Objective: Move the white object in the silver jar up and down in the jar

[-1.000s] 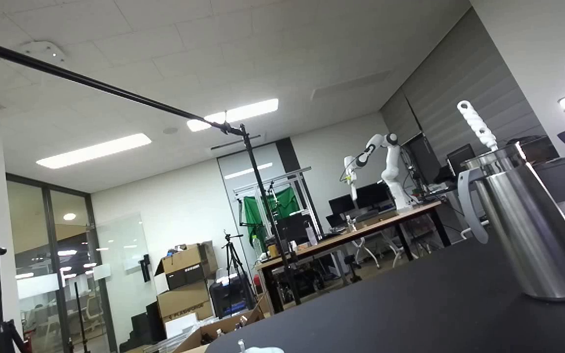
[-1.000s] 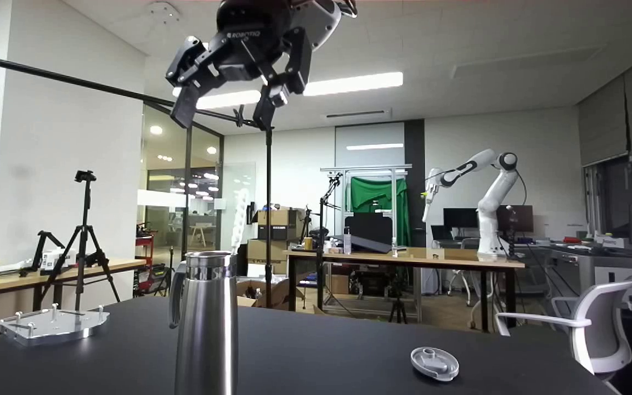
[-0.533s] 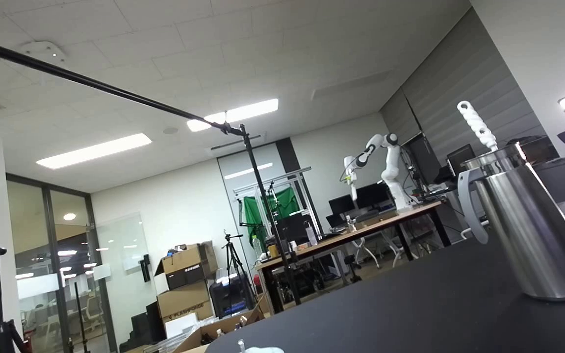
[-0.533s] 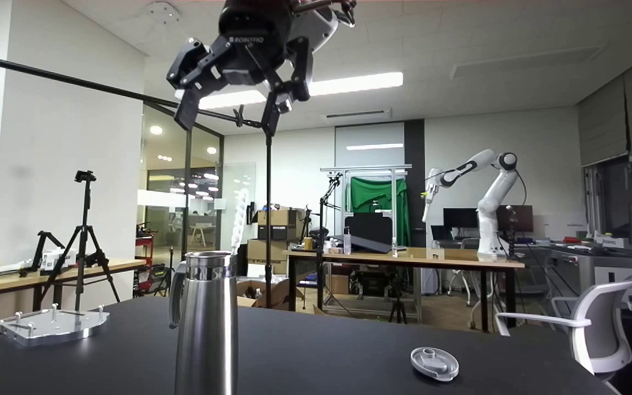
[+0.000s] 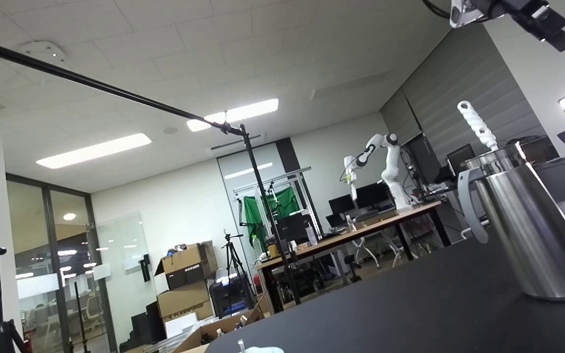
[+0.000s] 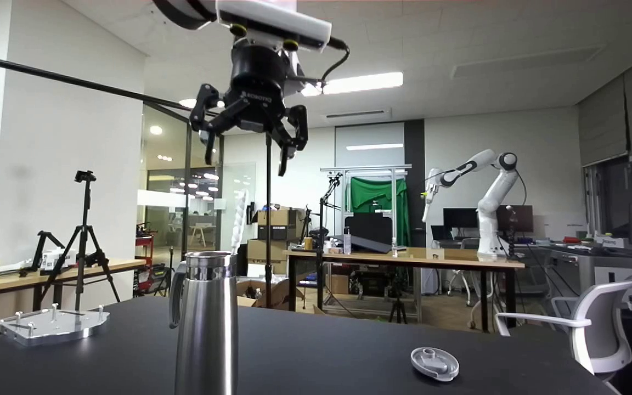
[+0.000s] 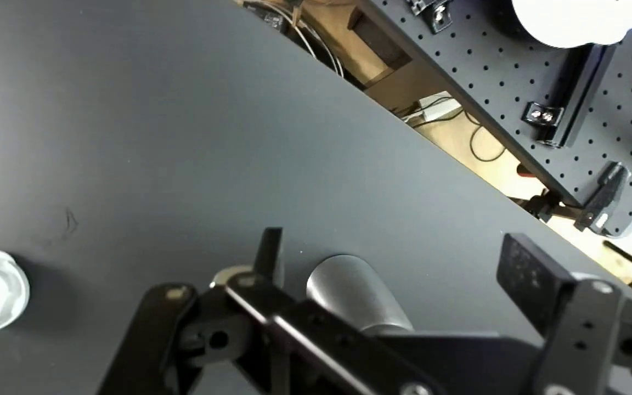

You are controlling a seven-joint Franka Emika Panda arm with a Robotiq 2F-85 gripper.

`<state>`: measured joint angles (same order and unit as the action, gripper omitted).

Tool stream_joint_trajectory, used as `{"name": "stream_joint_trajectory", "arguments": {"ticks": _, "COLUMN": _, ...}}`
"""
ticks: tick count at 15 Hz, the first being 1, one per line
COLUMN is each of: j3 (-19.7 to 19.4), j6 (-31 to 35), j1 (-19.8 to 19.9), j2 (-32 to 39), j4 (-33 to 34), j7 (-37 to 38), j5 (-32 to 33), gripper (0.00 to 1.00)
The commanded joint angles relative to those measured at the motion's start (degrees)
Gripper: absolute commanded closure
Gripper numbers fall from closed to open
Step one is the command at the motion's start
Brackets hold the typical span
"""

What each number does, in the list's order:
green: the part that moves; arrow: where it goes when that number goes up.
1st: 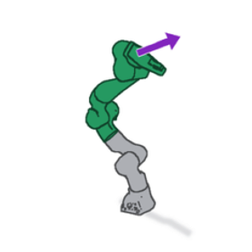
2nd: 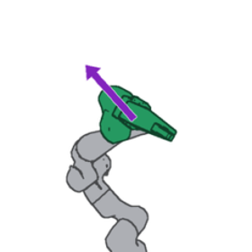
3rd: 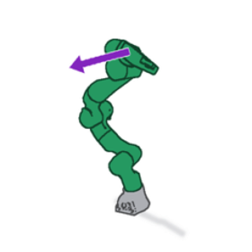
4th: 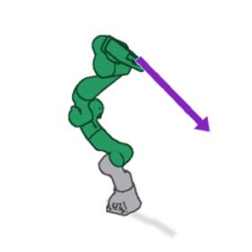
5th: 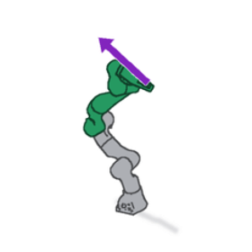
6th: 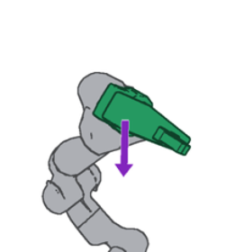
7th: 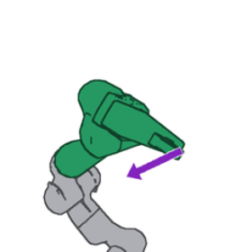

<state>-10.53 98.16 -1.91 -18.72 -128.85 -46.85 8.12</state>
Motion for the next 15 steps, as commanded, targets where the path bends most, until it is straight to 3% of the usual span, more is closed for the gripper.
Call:
{"name": "stream_joint_trajectory", "arguments": {"ticks": 1, "j3": 1.6, "j6": 0.8, "j1": -0.9, "j2": 7.5, "j4": 7.0, "j7": -9.7, "j5": 0.5, "gripper": 0.00}}
{"name": "stream_joint_trajectory", "arguments": {"ticks": 6, "j3": 5.1, "j6": 1.4, "j1": -0.8, "j2": 14.0, "j4": 13.3, "j7": -23.8, "j5": 0.6, "gripper": 0.00}}
{"name": "stream_joint_trajectory", "arguments": {"ticks": 7, "j3": 6.0, "j6": -1.8, "j1": -0.6, "j2": 15.3, "j4": 15.3, "j7": -22.8, "j5": 0.3, "gripper": 0.00}}
{"name": "stream_joint_trajectory", "arguments": {"ticks": 8, "j3": 6.0, "j6": 1.7, "j1": 0.2, "j2": 12.7, "j4": 10.8, "j7": -21.1, "j5": -0.1, "gripper": 0.00}}
{"name": "stream_joint_trajectory", "arguments": {"ticks": 15, "j3": 7.0, "j6": -0.4, "j1": 0.3, "j2": 14.9, "j4": 13.7, "j7": -22.3, "j5": -0.1, "gripper": 0.00}}
